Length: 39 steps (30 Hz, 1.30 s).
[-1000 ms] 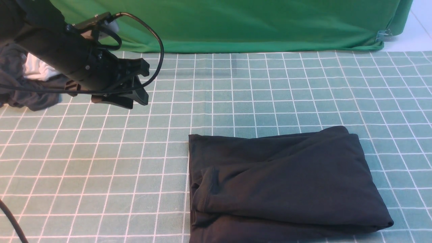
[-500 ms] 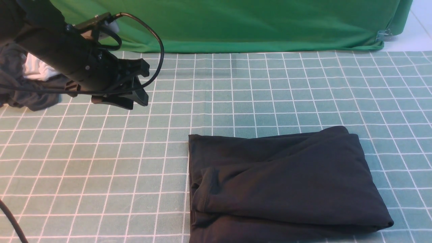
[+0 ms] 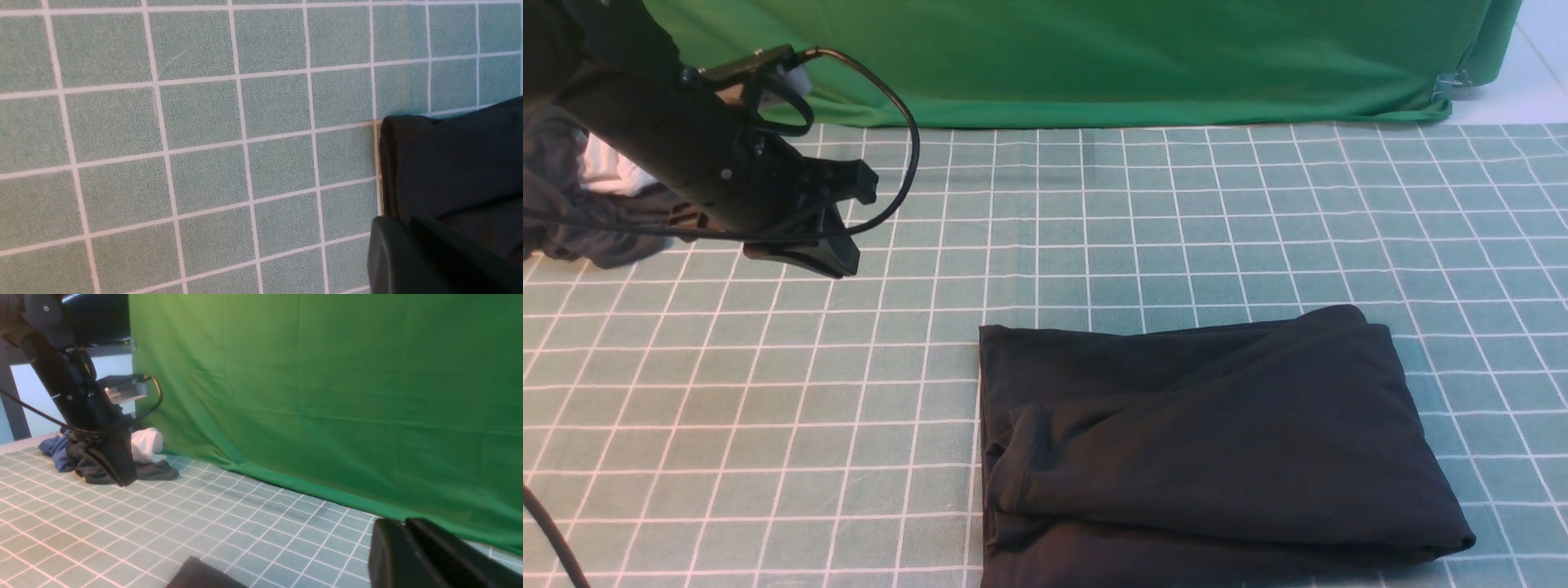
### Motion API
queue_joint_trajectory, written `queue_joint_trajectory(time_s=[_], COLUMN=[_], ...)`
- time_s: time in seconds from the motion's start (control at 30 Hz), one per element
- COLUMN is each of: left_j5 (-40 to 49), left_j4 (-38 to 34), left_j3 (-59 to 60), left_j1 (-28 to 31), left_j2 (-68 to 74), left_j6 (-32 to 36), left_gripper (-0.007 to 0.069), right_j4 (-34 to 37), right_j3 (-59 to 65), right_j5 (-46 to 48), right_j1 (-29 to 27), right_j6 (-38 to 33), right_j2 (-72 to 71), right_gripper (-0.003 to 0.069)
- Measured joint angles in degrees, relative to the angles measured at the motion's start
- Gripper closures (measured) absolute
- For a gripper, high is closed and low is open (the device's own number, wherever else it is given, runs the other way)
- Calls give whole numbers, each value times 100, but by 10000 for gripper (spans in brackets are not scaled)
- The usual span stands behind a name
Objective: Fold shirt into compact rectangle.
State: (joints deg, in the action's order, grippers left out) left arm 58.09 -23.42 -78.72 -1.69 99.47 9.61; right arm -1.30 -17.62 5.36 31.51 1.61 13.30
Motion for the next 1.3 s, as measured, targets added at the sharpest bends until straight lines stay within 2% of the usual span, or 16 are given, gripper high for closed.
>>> queue_joint_trajectory(time_s=[0.33,0.57,0.73,1.0,1.13,1.3], left_j5=[6,40,29,33,117,144], left_j4=[7,-42,-59,-152,-416,-447], left_j3=[0,0,0,0,0,0], left_j1=[0,0,0,0,0,0], left_j2=[0,0,0,-12,-100,-375], left_j6=[38,38,38,38,87,173], left_gripper=[613,613,613,613,613,613], right_j4=[0,-13,-318,-614,-631,-638], right_j3=[1,60,813,1636,1787,1793], right_j5=[-20,586,571,769,954,855], right_j1=[0,-259,-1234,-2411,-2824,-2993], right_j6=[6,6,6,6,6,6], right_j2=[0,-215,-564,-1005,-1287,-1322], right_gripper=[591,573,566,554,540,524])
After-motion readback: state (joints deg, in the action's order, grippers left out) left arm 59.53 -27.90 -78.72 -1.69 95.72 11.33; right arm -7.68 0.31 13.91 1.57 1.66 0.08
